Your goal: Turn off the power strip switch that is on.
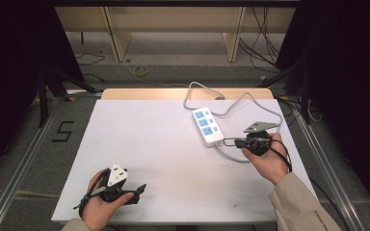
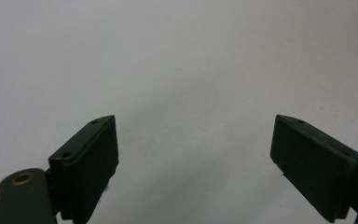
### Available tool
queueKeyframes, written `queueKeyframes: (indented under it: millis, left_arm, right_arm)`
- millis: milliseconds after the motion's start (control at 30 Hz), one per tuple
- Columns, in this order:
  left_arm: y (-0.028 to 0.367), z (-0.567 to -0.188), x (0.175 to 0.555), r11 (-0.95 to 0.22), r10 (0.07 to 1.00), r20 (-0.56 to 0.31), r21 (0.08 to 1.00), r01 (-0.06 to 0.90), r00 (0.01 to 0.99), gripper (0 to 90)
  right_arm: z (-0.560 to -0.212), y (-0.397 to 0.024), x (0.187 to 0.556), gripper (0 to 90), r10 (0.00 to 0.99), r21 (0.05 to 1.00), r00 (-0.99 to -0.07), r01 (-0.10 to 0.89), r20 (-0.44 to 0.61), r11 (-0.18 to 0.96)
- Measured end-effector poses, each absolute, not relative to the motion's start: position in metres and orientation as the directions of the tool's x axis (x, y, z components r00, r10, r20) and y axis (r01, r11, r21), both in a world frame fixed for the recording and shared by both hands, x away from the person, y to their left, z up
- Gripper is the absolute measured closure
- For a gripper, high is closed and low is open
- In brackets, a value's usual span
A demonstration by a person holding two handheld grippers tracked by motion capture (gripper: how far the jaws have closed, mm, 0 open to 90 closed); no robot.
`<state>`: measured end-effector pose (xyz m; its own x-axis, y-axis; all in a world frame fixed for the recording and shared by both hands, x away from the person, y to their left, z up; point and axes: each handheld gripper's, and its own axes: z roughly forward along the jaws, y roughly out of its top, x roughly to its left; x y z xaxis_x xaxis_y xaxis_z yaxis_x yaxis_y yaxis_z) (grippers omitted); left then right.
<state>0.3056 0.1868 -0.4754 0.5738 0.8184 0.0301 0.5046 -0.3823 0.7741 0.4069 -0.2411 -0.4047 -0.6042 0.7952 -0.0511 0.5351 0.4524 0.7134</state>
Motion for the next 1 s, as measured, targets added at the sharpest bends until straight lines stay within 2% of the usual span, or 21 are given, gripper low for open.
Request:
queueKeyframes:
  millis: [1000]
  left_arm:
    - [0.187,-0.476,0.306,-0.386,0.817,0.034,0.774,0.503,0.575,14.6]
  right_arm:
    - [-0.398,-0.227,0.443,90.0,0.799,0.693,-0.598,0.549,-0.064,0.467]
